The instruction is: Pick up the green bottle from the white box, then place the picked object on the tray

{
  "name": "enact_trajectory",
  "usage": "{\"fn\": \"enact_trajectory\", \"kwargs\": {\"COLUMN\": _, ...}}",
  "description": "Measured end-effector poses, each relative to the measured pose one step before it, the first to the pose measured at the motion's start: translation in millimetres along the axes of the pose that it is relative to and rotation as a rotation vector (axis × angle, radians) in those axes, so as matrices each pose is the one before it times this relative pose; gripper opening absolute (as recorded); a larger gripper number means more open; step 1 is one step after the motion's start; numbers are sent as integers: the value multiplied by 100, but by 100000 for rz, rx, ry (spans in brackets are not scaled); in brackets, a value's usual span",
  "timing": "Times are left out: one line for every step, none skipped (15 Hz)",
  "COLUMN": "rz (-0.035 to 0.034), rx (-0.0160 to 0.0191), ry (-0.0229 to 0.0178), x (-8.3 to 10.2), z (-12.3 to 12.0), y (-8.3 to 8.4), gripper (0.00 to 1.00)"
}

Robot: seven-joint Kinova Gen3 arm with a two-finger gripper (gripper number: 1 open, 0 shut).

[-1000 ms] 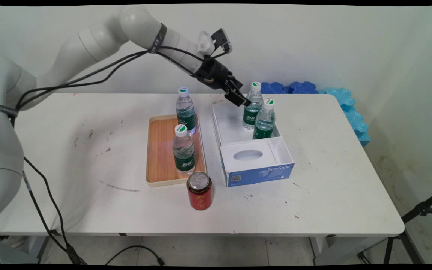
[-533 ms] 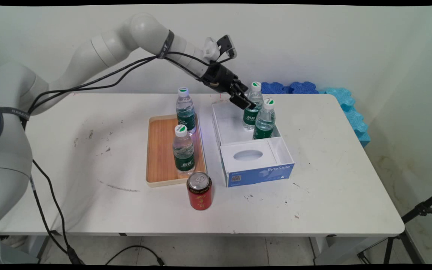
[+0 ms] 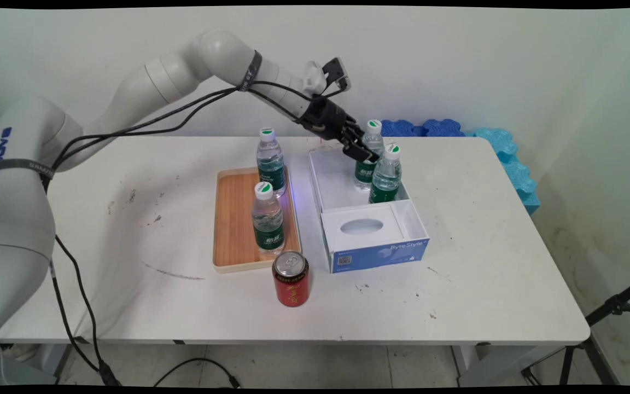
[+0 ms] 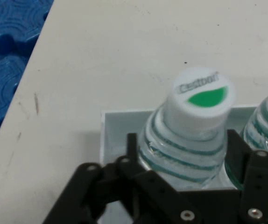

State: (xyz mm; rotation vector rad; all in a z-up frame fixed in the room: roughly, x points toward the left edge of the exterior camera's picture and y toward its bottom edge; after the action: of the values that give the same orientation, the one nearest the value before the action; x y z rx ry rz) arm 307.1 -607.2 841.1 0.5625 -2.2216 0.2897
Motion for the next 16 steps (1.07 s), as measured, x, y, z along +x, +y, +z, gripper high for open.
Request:
{"fn": "enact_trajectory", "kwargs": {"rz": 5, "rx": -217, "ry": 31, "x": -20, "z": 117, "y": 10, "gripper": 0}}
{"fn": "enact_trajectory", "kwargs": {"rz": 37, "rx": -136, "ry": 23, "x": -1, "z": 80, "y": 11, "gripper": 0}}
{"fn": "enact_trajectory", "kwargs": {"rz": -104, "rx": -34, "ry": 45, "x": -16, "z": 68, "y": -21, "gripper": 0}}
{"fn": "enact_trajectory", "kwargs": {"rz": -197, "rx": 136, "ry": 86, "x": -39, "z": 5, "y": -35, "gripper": 0}}
{"fn": "enact_trajectory", "kwargs": {"rz": -53, "rx": 176, "ry": 163, "x": 26, "z": -21, "y": -48, "gripper": 0}}
{"fn": "enact_trajectory", "kwargs": {"rz": -63, "rx": 279, "ry": 283, "x": 77, "z": -126, "y": -50, "gripper": 0}}
{"fn": "enact_trajectory", "kwargs": {"rz": -147, "rx": 339, "ry": 405, "x": 127, "z": -207, "y": -50, "gripper": 0}}
{"fn": "enact_trajectory", "kwargs": {"rz": -306, "rx": 518, "ry": 648, "x": 222, "z": -399, "y": -27, "gripper": 0}}
{"fn": "enact_trajectory", "kwargs": {"rz": -356, "rx": 420, "ry": 630, "x": 199, "z": -446, "y": 8, "gripper": 0}}
{"fn": "enact_trajectory", "kwargs": {"rz": -269, "rx": 324, "ry": 510, "x": 162, "z": -380, "y": 17, "gripper": 0}}
{"fn": "enact_trajectory", "kwargs": {"rz": -537, "rx": 459, "ry": 849, "x": 266, "z": -656, "y": 42, "gripper": 0}}
{"fn": "enact_trajectory", "kwargs": {"rz": -347, "rx": 395, "ry": 663, "x": 207, "z": -551, "y": 36, "gripper": 0}}
{"fn": "enact_trajectory", "kwargs": {"rz": -746, "rx": 587, "ry": 1309, "x": 456, "z": -1087, "y": 116, "gripper": 0}}
{"fn": "enact_trajectory", "kwargs": {"rz": -579, "rx": 494, "ry": 1205, "x": 495, "z": -1028, "y": 116, "gripper": 0}}
{"fn": "enact_trajectory", "kwargs": {"rz": -728, "rx": 701, "ry": 1433, "x": 531, "z": -1514, "y": 167, "gripper": 0}}
{"fn": "enact_trajectory", "kwargs": {"rz": -466, "rx": 568, "ry": 1216, "x": 513, "z": -1383, "y": 166, "gripper": 0}}
